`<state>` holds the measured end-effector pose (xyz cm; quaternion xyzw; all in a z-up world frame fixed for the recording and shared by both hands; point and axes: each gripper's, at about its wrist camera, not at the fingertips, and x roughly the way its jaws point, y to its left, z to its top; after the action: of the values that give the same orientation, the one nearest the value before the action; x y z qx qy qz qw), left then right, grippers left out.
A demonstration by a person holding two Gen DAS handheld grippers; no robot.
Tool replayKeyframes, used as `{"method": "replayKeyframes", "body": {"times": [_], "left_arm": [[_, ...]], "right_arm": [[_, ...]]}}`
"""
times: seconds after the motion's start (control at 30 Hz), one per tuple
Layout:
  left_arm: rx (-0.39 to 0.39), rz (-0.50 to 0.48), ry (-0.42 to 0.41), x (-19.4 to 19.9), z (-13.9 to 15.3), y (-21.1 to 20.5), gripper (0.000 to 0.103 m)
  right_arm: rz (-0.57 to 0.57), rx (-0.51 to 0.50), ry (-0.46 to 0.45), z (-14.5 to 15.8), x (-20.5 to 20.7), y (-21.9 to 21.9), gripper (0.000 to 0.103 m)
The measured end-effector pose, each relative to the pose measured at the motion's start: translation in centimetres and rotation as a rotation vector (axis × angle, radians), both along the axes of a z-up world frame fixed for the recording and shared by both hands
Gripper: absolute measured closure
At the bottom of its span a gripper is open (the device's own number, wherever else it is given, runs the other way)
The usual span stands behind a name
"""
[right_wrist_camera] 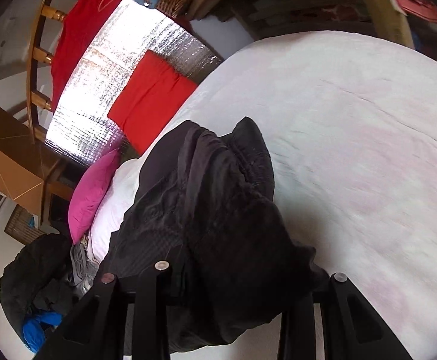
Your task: Fold large clothes
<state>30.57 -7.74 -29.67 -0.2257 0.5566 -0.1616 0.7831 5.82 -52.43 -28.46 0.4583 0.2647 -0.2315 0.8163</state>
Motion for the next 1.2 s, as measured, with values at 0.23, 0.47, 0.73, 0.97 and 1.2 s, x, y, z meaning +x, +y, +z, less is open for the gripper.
{"method": "replayKeyframes", "body": {"times": [0.23, 0.47, 0.73, 0.97, 1.2], "left_arm": [[0.135, -0.083, -0.004, -0.5, -0.3, -1.2, 0.047], [0.422, -0.104, -0.191, -4.3, 2.7, -2.8, 0.035], [0.517, -0.095, -0.396, -8.5, 7.0, -1.1, 0.035], [0.539, -0.082, -0.493, -8.5, 10.1, -1.4, 0.034], [0.580, -0.077, -0.491, -5.6, 10.2, -2.4, 0.034]], "right_arm": [[0.047, 0.035, 0.059, -1.2, -0.9, -1.1, 0.046], [0.120, 0.012, 0.146, 0.1, -2.2, 0.6, 0.031], [0.284, -0.153, 0.225, 4.6, -5.3, 4.0, 0.031], [0.329, -0.241, 0.151, 8.8, -3.5, 5.2, 0.031], [0.387, -0.292, 0.163, 8.5, 4.4, 5.2, 0.031]]}}
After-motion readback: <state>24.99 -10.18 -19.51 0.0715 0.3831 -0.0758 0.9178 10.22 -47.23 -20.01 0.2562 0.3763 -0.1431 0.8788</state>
